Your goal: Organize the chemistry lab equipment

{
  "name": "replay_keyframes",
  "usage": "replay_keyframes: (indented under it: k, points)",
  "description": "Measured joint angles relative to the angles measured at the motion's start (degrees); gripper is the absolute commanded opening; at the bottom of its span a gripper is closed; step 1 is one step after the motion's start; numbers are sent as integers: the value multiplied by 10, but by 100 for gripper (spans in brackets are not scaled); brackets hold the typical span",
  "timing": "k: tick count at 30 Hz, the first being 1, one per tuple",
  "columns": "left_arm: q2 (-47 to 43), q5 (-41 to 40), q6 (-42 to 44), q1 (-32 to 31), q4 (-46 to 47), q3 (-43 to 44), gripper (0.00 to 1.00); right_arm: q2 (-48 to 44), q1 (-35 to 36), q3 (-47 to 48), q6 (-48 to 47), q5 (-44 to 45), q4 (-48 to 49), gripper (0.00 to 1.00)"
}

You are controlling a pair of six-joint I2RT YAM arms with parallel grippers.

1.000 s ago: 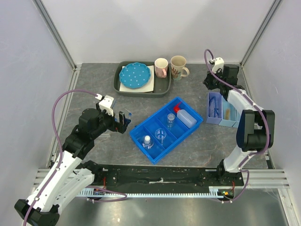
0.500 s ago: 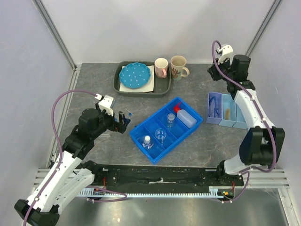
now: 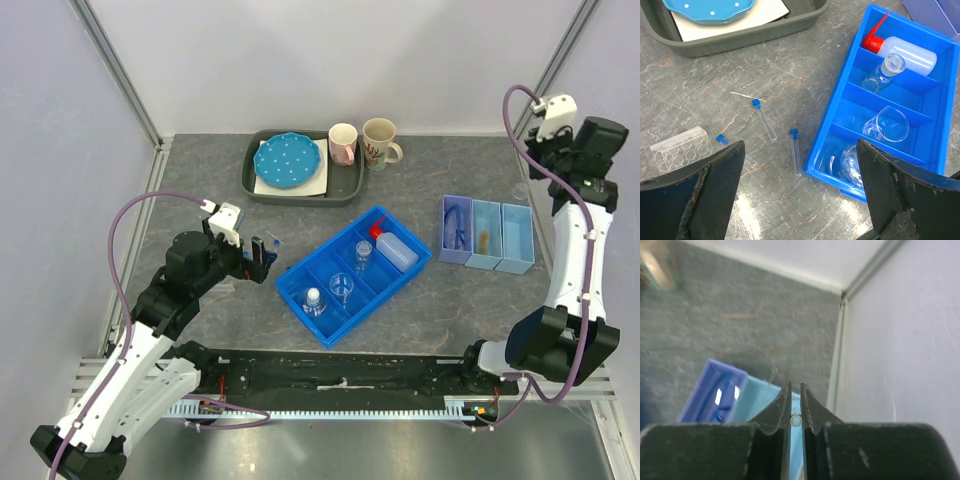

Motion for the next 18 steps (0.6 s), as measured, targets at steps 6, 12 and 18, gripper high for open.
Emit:
replay_keyframes:
  k: [6,12,18]
  points:
    - [4,0,0,0,0,0,98,1,-81,-8,-68,3,-82,9]
    - [21,0,0,0,0,0,98,10,-128,-67,-97,-24,-97,10]
    - [27,0,0,0,0,0,98,39,-145,-108,-104,-49,-102,10]
